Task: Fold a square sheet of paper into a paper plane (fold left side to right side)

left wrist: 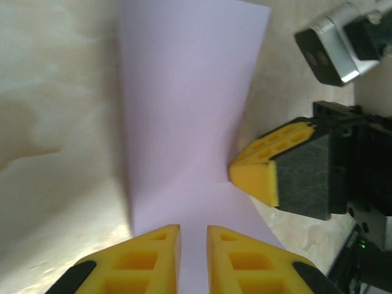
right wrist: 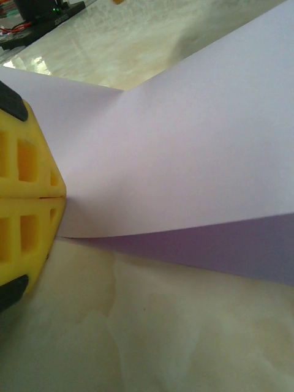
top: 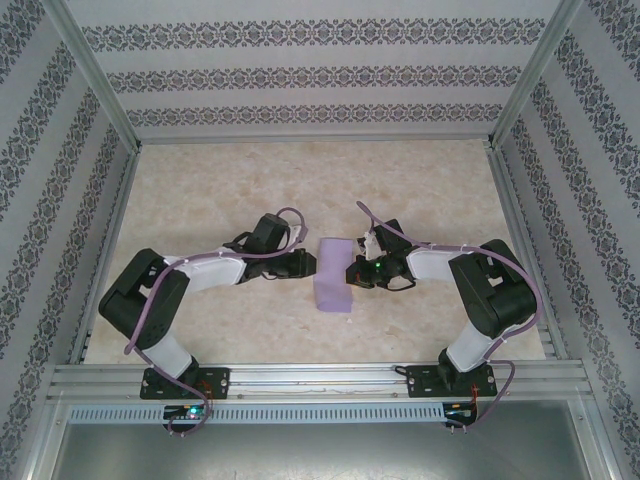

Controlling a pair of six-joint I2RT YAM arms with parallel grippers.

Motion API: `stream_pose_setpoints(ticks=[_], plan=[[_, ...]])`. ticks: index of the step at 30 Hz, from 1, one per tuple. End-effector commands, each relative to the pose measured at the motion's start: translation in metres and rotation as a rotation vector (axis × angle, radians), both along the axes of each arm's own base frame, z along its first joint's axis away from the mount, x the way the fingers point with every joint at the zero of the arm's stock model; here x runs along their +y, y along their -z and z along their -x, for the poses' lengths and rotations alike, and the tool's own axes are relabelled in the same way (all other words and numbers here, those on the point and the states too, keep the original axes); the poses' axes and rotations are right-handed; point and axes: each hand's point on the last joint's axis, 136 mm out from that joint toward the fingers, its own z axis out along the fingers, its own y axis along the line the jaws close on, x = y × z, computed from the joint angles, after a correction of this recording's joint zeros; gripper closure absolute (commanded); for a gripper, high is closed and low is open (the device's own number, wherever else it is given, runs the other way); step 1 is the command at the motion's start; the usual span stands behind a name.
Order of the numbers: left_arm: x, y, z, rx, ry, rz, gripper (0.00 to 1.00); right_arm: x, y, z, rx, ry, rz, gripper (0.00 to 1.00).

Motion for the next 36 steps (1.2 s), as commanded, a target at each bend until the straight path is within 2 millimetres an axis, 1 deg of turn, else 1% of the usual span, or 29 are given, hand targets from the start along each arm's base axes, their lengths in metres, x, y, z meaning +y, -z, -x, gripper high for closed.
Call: stream_pose_setpoints(ticks=[1, 4, 7, 15, 20, 24, 29, 31, 33, 36], plan=[[-0.029, -0.005, 0.001, -0.015, 0.082, 0.041, 0.82, -0.041, 0.054, 0.032, 0.118, 0.030, 0.258, 1.00], [-0.038, 0.006, 0.000, 0.003, 0.097, 0.020, 0.82, -0.040, 0.054, 0.032, 0.119, 0.026, 0.256, 1.00], [-0.041, 0.018, 0.000, 0.024, 0.106, 0.000, 0.83, -0.040, 0.055, 0.033, 0.119, 0.025, 0.255, 1.00], [-0.033, 0.046, 0.005, 0.075, 0.088, -0.058, 0.83, -0.038, 0.053, 0.032, 0.117, 0.020, 0.247, 1.00], [-0.029, 0.058, 0.010, 0.102, 0.079, -0.079, 0.83, -0.030, 0.044, 0.027, 0.090, 0.012, 0.198, 1.00], [-0.026, 0.065, 0.012, 0.115, 0.076, -0.092, 0.84, -0.015, 0.023, 0.016, 0.041, 0.000, 0.112, 1.00], [-0.026, 0.066, 0.014, 0.119, 0.077, -0.098, 0.84, 0.002, -0.019, -0.005, -0.058, -0.012, 0.022, 1.00], [-0.026, 0.067, 0.013, 0.119, 0.075, -0.101, 0.84, 0.006, -0.032, -0.011, -0.086, -0.017, -0.005, 1.00], [-0.025, 0.067, 0.013, 0.118, 0.074, -0.102, 0.84, 0.009, -0.039, -0.015, -0.104, -0.018, -0.019, 1.00], [-0.026, 0.067, 0.013, 0.118, 0.075, -0.102, 0.84, 0.013, -0.042, -0.020, -0.108, -0.017, -0.036, 1.00]])
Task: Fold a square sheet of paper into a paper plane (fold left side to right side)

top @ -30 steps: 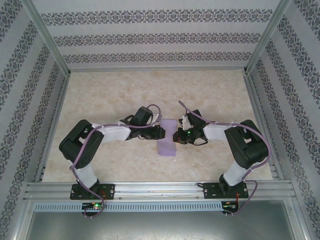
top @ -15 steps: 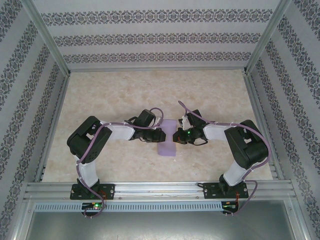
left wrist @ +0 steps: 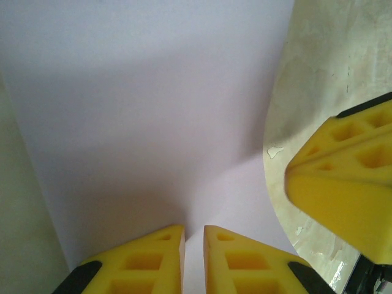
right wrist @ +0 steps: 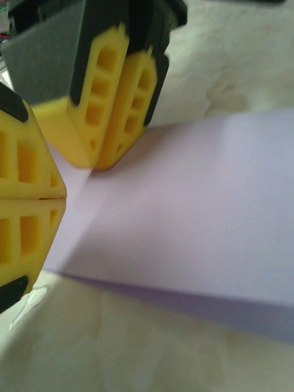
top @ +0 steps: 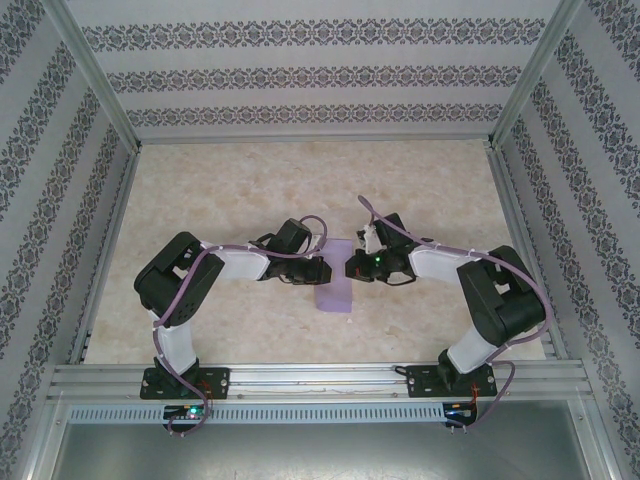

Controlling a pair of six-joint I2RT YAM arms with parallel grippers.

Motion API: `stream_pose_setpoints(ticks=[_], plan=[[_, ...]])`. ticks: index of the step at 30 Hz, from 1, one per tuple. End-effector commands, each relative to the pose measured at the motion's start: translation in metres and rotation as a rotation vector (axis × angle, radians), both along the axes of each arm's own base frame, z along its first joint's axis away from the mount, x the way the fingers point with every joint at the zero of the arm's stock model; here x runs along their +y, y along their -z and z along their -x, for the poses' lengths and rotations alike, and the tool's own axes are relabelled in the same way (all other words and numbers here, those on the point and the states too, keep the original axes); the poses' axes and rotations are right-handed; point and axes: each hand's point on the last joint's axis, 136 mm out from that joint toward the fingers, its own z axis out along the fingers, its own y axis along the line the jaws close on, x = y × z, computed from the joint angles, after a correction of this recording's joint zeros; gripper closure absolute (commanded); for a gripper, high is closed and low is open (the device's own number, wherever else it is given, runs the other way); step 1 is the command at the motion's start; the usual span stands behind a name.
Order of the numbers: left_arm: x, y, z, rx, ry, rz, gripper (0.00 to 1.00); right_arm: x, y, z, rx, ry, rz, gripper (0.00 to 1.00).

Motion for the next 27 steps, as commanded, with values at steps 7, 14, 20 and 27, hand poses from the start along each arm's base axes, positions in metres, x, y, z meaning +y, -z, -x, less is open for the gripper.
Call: stream_pose_setpoints(ticks=[7, 14, 20, 27], plan=[[0.005, 0.023, 0.009, 0.030, 0.005, -0.059, 0.84, 0.024, -0.008, -0.018, -0.022, -0.028, -0.054, 1.00], [0.004, 0.023, 0.009, 0.029, 0.007, -0.057, 0.84, 0.033, 0.007, -0.024, 0.006, -0.036, -0.051, 1.00], [0.004, 0.022, 0.011, 0.031, 0.010, -0.055, 0.84, 0.023, 0.031, -0.020, 0.050, -0.007, 0.026, 1.00], [0.007, 0.023, 0.024, 0.055, 0.014, -0.052, 0.84, -0.003, 0.061, -0.010, 0.116, 0.050, 0.157, 1.00]])
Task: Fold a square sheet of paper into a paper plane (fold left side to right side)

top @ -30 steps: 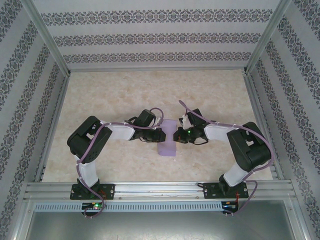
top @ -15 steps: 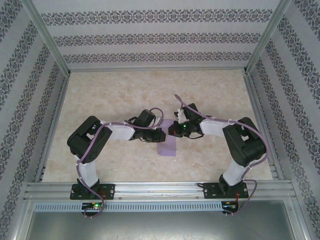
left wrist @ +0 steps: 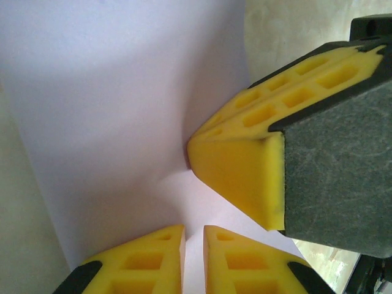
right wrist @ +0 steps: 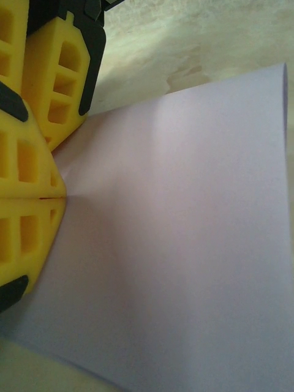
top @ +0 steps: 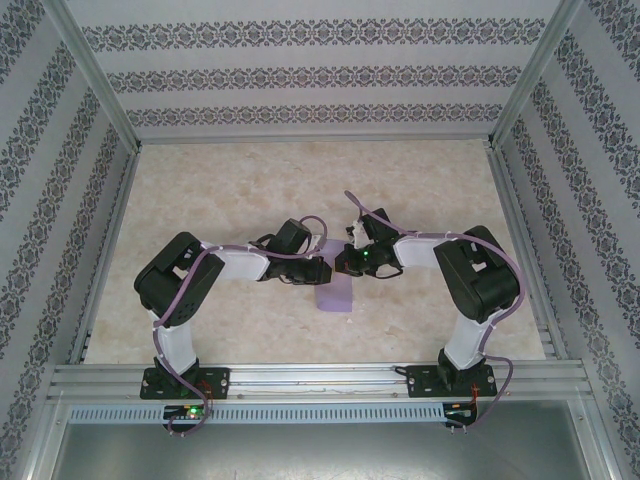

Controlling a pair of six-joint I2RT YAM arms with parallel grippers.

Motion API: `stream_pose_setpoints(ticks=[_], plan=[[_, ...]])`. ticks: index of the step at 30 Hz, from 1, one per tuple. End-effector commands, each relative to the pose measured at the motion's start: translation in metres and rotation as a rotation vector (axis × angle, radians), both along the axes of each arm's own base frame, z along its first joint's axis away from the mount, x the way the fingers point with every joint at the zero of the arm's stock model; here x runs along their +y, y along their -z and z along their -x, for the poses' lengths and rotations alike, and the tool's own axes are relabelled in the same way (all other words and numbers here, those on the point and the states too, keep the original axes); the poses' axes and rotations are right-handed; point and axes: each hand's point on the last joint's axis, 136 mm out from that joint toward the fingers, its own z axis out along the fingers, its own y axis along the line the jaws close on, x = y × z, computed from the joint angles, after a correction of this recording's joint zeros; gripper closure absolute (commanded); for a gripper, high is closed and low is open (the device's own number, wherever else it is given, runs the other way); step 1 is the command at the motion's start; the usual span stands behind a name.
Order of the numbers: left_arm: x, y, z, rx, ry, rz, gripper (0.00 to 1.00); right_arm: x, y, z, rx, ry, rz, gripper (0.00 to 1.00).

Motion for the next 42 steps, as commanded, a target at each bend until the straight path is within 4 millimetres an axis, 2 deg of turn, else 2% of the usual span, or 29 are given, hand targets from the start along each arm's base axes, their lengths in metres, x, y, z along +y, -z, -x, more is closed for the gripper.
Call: stream_pose_setpoints(ticks=[1, 7, 14, 18, 22, 29, 31, 34, 39, 42], plan=[[0.009, 0.023, 0.027, 0.067, 0.013, -0.060, 0.84, -0.027, 0.036, 0.010, 0.068, 0.059, 0.165, 1.00], [0.020, 0.028, 0.052, 0.104, 0.014, -0.082, 0.84, -0.038, 0.043, 0.013, 0.087, 0.078, 0.188, 1.00], [0.026, 0.034, 0.089, 0.149, 0.022, -0.107, 0.85, -0.040, 0.042, 0.013, 0.084, 0.069, 0.199, 1.00], [0.027, 0.035, 0.099, 0.159, 0.016, -0.102, 0.84, -0.040, 0.042, 0.014, 0.081, 0.061, 0.198, 1.00], [0.022, 0.020, 0.093, 0.123, 0.001, -0.066, 0.84, -0.036, 0.039, 0.016, 0.077, 0.042, 0.175, 1.00], [0.005, -0.031, 0.060, 0.001, 0.010, -0.012, 0.84, -0.032, 0.036, 0.016, 0.069, 0.031, 0.155, 1.00], [0.003, -0.038, 0.052, -0.020, 0.009, -0.010, 0.84, -0.031, 0.036, 0.017, 0.070, 0.026, 0.153, 1.00], [-0.002, -0.037, 0.044, -0.032, 0.018, -0.013, 0.84, -0.030, 0.035, 0.017, 0.069, 0.024, 0.152, 1.00], [-0.007, -0.016, 0.043, 0.008, 0.032, -0.034, 0.84, -0.029, 0.036, 0.018, 0.073, 0.022, 0.152, 1.00], [-0.005, -0.001, 0.048, 0.042, 0.023, -0.038, 0.85, -0.029, 0.036, 0.019, 0.073, 0.020, 0.153, 1.00]])
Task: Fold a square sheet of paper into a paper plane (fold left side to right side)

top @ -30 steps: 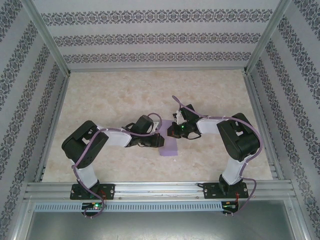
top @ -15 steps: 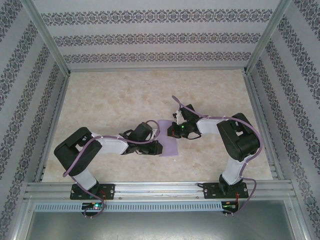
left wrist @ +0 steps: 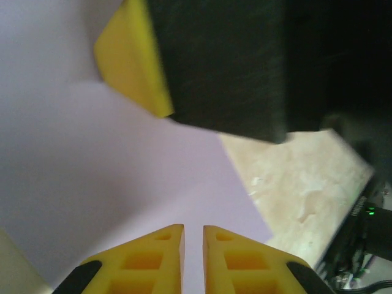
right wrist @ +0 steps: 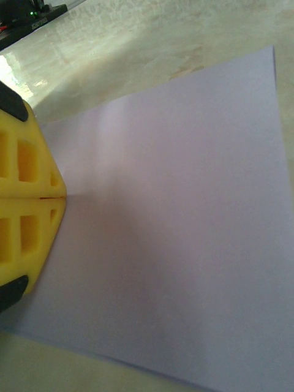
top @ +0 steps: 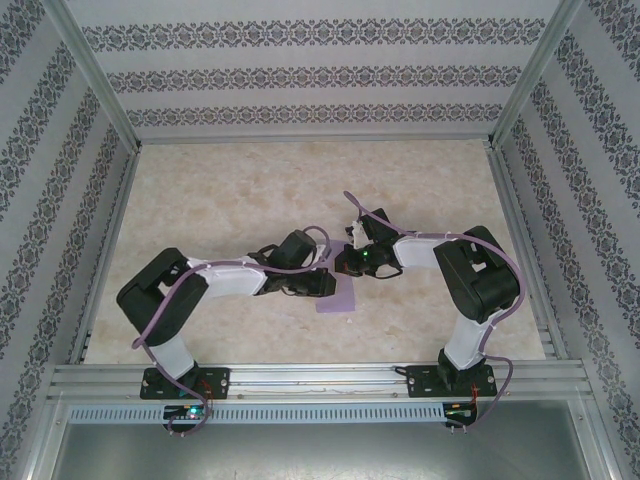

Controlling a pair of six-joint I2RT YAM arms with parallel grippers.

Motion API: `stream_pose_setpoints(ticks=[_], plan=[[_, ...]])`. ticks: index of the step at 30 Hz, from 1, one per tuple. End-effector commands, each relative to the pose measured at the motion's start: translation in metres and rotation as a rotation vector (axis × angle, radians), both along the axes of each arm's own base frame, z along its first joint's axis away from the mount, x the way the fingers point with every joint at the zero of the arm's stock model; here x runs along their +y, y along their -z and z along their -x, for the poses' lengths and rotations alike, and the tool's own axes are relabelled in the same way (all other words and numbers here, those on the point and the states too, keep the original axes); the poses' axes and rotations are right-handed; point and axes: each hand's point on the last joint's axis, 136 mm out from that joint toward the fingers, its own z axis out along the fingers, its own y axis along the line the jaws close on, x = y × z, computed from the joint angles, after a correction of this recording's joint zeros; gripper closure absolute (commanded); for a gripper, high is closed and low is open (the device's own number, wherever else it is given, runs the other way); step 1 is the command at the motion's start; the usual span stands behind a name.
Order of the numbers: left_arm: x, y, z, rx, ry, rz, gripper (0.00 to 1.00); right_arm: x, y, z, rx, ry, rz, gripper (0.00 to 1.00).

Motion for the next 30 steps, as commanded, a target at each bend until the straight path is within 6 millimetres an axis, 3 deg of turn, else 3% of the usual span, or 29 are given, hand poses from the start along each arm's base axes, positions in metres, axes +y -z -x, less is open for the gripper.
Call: stream_pose_setpoints(ticks=[1, 11, 19, 22, 25, 30], plan=[[0.007, 0.019, 0.009, 0.044, 0.008, -0.017, 0.85, -0.028, 0.036, 0.019, 0.080, 0.026, 0.151, 1.00], [0.026, 0.042, 0.054, 0.129, 0.008, -0.076, 0.85, -0.032, 0.038, 0.021, 0.086, 0.026, 0.168, 1.00], [0.034, 0.042, 0.081, 0.153, 0.009, -0.089, 0.85, -0.031, 0.037, 0.021, 0.083, 0.016, 0.161, 1.00], [0.031, 0.025, 0.076, 0.117, 0.004, -0.062, 0.85, -0.030, 0.035, 0.021, 0.077, 0.011, 0.153, 1.00], [0.027, -0.007, 0.064, 0.045, 0.005, -0.024, 0.85, -0.028, 0.031, 0.021, 0.068, 0.007, 0.142, 1.00], [0.037, -0.048, 0.030, -0.069, -0.044, 0.012, 0.84, -0.026, 0.027, 0.021, 0.056, 0.002, 0.137, 1.00]])
